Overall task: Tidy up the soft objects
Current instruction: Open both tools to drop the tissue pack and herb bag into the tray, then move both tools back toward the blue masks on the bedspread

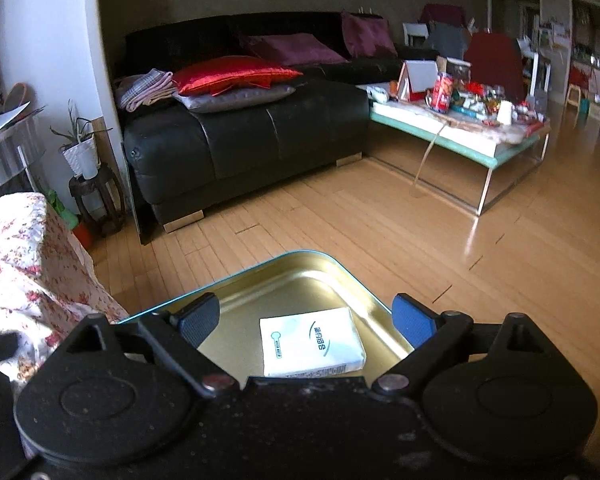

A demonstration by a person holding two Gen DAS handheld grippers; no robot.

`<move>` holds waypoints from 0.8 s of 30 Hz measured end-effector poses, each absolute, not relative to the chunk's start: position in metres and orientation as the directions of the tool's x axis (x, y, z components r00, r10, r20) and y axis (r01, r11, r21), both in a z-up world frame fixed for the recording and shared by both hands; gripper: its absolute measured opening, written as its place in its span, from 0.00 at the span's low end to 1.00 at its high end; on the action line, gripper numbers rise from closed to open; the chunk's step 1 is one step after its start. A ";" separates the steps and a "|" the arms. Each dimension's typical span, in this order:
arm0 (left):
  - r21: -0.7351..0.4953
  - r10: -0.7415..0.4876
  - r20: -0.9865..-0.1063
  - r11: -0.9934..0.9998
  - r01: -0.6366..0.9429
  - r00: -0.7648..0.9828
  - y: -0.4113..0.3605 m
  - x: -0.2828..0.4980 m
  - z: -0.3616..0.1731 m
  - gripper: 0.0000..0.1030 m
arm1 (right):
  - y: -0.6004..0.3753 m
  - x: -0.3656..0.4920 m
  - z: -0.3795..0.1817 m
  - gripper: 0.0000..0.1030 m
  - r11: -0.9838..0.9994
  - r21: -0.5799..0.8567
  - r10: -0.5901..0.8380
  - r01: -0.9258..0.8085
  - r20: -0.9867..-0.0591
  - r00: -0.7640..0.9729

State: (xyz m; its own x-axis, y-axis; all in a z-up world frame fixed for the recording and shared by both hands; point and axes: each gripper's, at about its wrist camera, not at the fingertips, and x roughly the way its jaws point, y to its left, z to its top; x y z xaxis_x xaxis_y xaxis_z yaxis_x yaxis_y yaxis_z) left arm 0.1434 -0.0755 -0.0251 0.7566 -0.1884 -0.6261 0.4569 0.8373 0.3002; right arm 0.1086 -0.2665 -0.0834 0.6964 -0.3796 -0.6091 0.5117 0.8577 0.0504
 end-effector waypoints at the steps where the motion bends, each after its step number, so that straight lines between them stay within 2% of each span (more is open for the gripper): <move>1: 0.359 -0.175 -0.590 0.818 0.450 0.788 -0.066 0.137 -0.024 0.64 | -0.265 0.109 -0.083 0.91 0.859 0.041 -0.384 0.510 -0.605 0.697; 4: 0.432 -0.151 -0.541 0.794 0.428 0.827 -0.025 0.129 -0.017 0.65 | -0.259 0.108 -0.082 0.91 0.866 0.017 -0.393 0.499 -0.595 0.701; 8: 0.411 -0.100 -0.497 0.848 0.335 0.862 0.046 0.130 -0.004 0.65 | -0.248 0.107 -0.080 0.91 0.875 -0.023 -0.407 0.483 -0.575 0.710; 12: 0.438 0.026 -0.399 0.884 0.165 0.917 0.116 0.131 0.005 0.65 | -0.236 0.105 -0.080 0.91 0.887 -0.087 -0.423 0.453 -0.548 0.722; 16: 0.466 0.165 -0.315 0.885 0.001 0.935 0.178 0.132 0.011 0.65 | -0.223 0.108 -0.081 0.91 0.905 -0.154 -0.411 0.398 -0.563 0.717; 24: 0.521 0.299 -0.269 0.844 -0.123 0.916 0.231 0.135 0.005 0.65 | -0.184 0.096 -0.065 0.91 0.925 -0.302 -0.369 0.230 -0.570 0.734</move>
